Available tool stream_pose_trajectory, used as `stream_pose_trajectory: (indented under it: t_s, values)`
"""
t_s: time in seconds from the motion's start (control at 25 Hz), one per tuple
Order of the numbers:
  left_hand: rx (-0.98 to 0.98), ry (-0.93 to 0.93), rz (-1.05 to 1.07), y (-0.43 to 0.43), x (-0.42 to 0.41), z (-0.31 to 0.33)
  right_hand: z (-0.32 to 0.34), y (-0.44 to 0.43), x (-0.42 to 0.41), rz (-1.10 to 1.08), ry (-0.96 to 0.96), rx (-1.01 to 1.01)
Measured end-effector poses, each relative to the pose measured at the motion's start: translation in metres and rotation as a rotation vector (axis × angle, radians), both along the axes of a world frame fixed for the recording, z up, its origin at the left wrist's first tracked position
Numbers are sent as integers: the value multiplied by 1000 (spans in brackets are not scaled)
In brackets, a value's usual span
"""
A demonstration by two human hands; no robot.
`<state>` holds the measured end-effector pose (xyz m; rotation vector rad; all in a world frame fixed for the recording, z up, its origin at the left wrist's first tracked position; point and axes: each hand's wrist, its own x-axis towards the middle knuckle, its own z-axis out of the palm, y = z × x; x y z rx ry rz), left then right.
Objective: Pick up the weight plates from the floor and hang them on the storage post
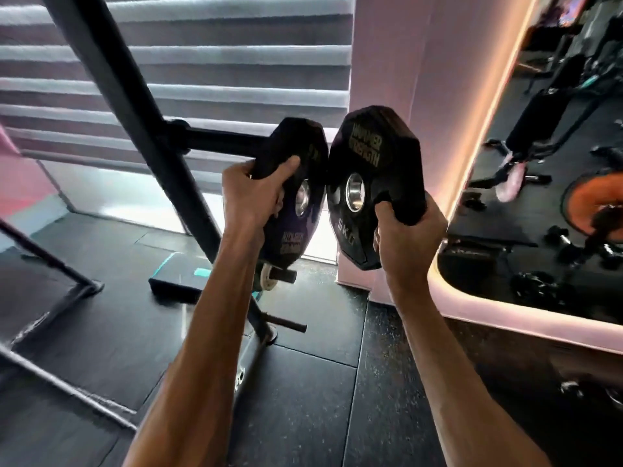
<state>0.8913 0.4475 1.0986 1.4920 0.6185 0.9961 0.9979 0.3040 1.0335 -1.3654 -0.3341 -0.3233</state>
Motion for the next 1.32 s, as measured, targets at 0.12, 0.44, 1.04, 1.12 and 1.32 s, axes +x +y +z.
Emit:
stream_pose_trajectory:
  t_s: [0.12, 0.44, 1.04, 1.12, 1.32]
  values:
    - [-45, -9, 71, 13, 48, 1, 5, 14, 61, 12, -17, -43]
    - [31, -48, 164, 58, 102, 7, 1, 111, 198, 170, -37, 79]
    - [54, 46, 626, 66, 128, 26, 50, 207, 228, 590, -70, 75]
    - [63, 58, 645, 69, 129, 30, 52, 215, 229, 648, -47, 70]
    - [53, 67, 724, 79, 119, 37, 53, 234, 226, 749, -43, 62]
